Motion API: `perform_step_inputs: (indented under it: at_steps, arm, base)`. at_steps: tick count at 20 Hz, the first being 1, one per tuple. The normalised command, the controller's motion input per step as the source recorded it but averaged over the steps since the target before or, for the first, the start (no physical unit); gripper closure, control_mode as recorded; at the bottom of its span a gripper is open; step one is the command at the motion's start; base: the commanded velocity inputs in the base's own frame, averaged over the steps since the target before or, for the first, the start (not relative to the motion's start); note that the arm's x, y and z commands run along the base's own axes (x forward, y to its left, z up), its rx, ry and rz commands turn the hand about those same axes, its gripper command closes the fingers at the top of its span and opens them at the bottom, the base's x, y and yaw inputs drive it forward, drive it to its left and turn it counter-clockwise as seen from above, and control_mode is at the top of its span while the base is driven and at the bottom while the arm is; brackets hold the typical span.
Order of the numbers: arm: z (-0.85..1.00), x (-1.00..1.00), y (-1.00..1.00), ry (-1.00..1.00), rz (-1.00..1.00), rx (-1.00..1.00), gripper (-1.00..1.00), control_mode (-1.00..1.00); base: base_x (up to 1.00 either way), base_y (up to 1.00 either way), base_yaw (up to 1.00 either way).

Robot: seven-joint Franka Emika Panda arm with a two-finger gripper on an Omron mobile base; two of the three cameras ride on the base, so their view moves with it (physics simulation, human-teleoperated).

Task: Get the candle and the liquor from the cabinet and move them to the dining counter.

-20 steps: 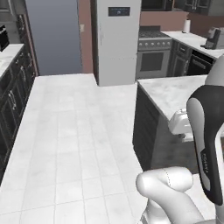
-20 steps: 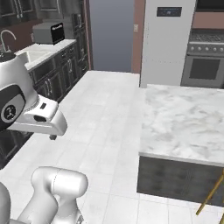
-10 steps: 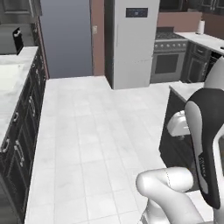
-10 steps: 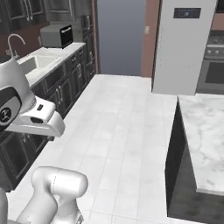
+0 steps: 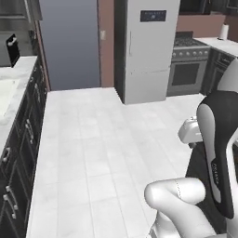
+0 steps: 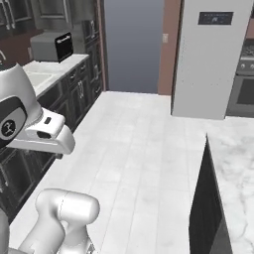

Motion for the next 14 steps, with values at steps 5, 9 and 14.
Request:
perform_step_inputs:
  at_steps: [5, 9, 14]
  arm:
    - [0.0, 0.0, 0.0, 0.0, 0.0, 0.0, -1.0, 1.0]
    - [0.0, 0.0, 0.0, 0.0, 0.0, 0.0, -1.0, 1.0]
    - [0.0, 0.0, 0.0, 0.0, 0.0, 0.0, -1.0, 1.0]
  base:
    - [1.0, -0.14, 0.0]
    - [1.0, -0.19, 0.0]
    - [1.0, -0.2, 0.0]
